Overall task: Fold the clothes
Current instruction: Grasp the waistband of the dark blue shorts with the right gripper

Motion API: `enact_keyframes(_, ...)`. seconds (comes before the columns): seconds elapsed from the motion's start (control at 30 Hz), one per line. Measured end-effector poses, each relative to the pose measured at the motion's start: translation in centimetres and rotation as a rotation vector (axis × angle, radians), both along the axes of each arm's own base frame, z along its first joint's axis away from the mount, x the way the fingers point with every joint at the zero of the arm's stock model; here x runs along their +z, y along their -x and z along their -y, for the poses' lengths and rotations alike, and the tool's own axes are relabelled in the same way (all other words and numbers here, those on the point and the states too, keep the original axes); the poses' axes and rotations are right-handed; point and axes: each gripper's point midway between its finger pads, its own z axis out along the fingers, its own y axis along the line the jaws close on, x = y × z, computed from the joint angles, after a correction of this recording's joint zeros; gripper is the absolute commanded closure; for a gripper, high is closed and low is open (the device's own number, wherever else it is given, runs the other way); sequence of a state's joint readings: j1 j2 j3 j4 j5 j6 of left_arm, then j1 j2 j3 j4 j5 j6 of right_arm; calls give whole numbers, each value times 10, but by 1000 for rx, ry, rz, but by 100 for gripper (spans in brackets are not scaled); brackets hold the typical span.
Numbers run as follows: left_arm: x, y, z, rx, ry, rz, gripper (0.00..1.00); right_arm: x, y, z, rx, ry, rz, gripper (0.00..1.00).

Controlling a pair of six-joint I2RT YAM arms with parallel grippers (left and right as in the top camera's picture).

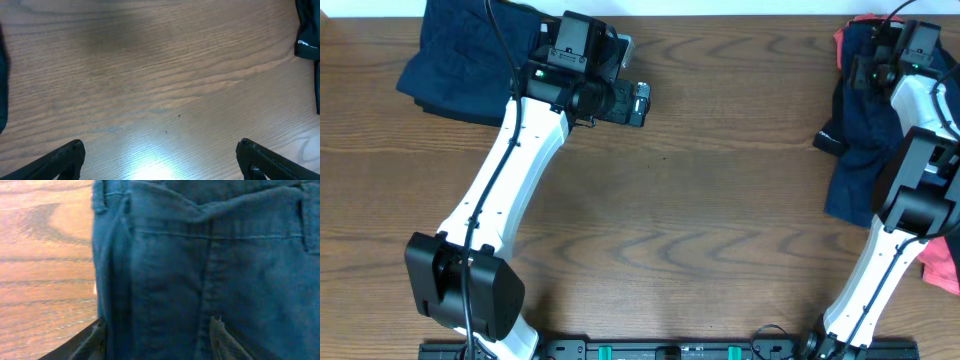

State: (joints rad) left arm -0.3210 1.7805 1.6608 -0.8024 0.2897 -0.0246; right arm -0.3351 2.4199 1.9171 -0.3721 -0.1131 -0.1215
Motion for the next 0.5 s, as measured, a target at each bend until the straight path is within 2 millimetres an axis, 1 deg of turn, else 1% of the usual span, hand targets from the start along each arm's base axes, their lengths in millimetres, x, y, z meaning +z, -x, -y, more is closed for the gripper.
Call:
enact_keyframes(0.1, 0, 0, 0, 0, 0, 1, 2, 1, 0, 0, 12, -32, 10, 36)
enact_keyframes(0.27, 0, -1, 0, 0, 1, 4, 2, 3, -2, -10, 55, -95, 33, 36)
enact_keyframes(0.4, 0, -1, 0, 0, 1, 4, 2, 11, -1, -19, 84, -133, 43, 37)
enact_keyframes(0.5, 1, -1, 0, 0, 2, 4, 2, 19, 1, -20, 72, -147, 43, 37)
